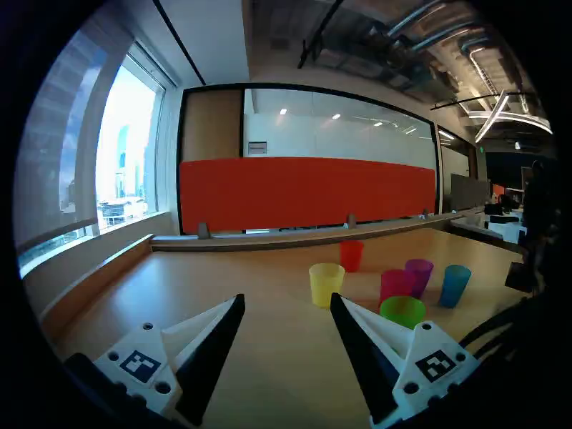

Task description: Pour water

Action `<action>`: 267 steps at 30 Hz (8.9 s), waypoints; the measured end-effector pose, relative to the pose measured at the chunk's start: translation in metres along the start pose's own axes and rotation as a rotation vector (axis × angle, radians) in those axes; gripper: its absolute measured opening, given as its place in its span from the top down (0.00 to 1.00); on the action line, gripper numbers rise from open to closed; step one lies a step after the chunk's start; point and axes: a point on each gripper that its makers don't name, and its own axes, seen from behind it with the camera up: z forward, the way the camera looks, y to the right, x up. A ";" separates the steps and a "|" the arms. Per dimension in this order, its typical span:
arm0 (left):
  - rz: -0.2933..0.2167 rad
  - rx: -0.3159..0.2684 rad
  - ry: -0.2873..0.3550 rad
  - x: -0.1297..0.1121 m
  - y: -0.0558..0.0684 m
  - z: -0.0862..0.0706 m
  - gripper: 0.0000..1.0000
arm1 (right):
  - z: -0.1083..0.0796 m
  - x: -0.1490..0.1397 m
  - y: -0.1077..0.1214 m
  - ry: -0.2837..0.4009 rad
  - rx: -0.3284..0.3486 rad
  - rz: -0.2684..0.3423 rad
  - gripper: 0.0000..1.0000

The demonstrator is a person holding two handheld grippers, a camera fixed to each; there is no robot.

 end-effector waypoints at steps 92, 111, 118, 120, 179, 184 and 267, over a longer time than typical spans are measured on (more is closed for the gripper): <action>-0.021 0.196 0.120 -0.017 -0.009 0.056 0.12 | 0.003 0.016 -0.004 -0.001 -0.135 0.080 0.00; -0.021 0.201 0.101 -0.020 -0.010 0.059 0.12 | -0.004 0.019 0.001 0.010 -0.138 0.088 0.00; -0.021 0.197 0.100 -0.021 -0.010 0.060 0.12 | -0.006 0.021 0.002 0.013 -0.138 0.089 0.00; -0.021 0.197 0.099 -0.021 -0.010 0.060 0.12 | -0.006 0.022 0.002 0.013 -0.137 0.090 0.00; -0.020 0.197 0.098 -0.022 -0.010 0.060 0.11 | 0.042 -0.031 0.006 0.084 -0.086 0.093 0.00; -0.020 0.197 0.098 -0.022 -0.010 0.060 0.11 | 0.043 -0.036 0.007 0.072 -0.086 0.090 0.00; -0.021 0.197 0.098 -0.021 -0.009 0.060 0.11 | 0.046 -0.044 0.005 0.033 -0.080 0.078 0.00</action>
